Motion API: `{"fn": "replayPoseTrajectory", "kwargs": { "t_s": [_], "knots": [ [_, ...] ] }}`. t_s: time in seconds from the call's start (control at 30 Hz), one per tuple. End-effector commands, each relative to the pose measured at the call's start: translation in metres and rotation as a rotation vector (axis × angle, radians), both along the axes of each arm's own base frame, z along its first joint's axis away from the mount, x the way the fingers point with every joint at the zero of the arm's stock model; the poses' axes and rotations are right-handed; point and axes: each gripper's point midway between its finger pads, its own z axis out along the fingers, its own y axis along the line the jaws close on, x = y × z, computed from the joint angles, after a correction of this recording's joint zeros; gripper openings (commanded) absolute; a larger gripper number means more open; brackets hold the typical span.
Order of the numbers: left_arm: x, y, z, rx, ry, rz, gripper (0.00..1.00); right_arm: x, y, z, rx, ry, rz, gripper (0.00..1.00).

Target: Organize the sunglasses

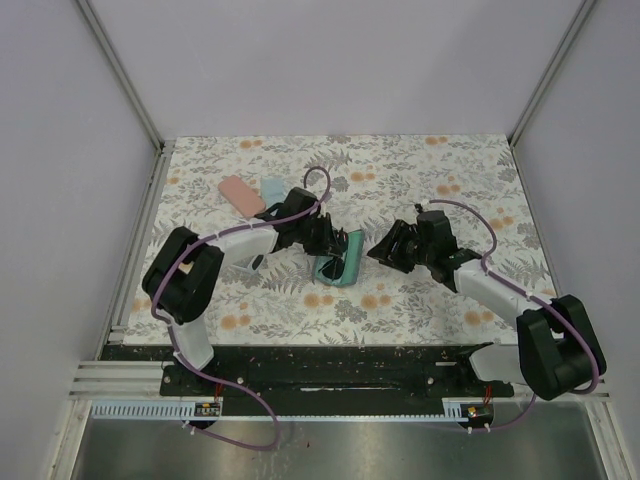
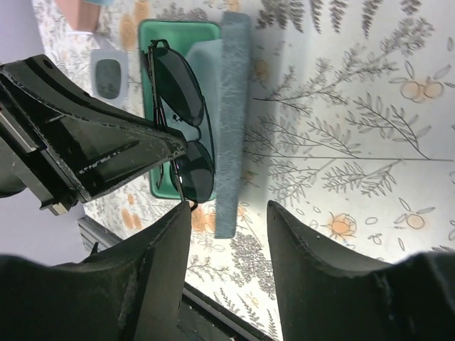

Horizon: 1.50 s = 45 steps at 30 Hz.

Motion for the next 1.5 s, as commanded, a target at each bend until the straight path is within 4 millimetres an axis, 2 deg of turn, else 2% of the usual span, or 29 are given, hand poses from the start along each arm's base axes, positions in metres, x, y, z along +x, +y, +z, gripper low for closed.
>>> {"fn": "replayPoseTrajectory", "kwargs": {
  "t_s": [0.0, 0.17, 0.4, 0.6, 0.7, 0.97, 1.3, 1.47],
  "knots": [
    [0.014, 0.003, -0.006, 0.05, -0.032, 0.014, 0.0, 0.003, -0.008, -0.007, -0.037, 0.005, -0.031, 0.54],
    [0.016, 0.013, -0.027, 0.12, -0.032, 0.027, 0.0, 0.006, -0.003, -0.014, -0.034, 0.033, -0.016, 0.55],
    [0.02, 0.03, -0.04, 0.22, -0.048, 0.047, 0.0, 0.008, 0.004, -0.02, -0.026, 0.066, 0.011, 0.57],
    [0.025, 0.034, -0.033, 0.239, -0.066, 0.056, 0.0, 0.011, 0.011, -0.026, -0.013, 0.097, 0.044, 0.63],
    [0.028, 0.037, -0.032, 0.261, -0.075, 0.057, 0.0, 0.02, 0.02, -0.018, 0.037, 0.06, 0.058, 0.65],
    [0.029, 0.049, -0.047, 0.333, -0.065, 0.054, 0.0, 0.029, 0.035, -0.009, 0.109, 0.044, 0.094, 0.68],
    [0.035, 0.061, -0.047, 0.397, -0.078, 0.064, 0.0, 0.032, 0.039, -0.015, 0.108, 0.072, 0.111, 0.68],
    [0.033, 0.063, -0.062, 0.391, -0.048, 0.059, 0.0, 0.034, 0.047, -0.011, 0.146, 0.072, 0.126, 0.69]
  ]
}}
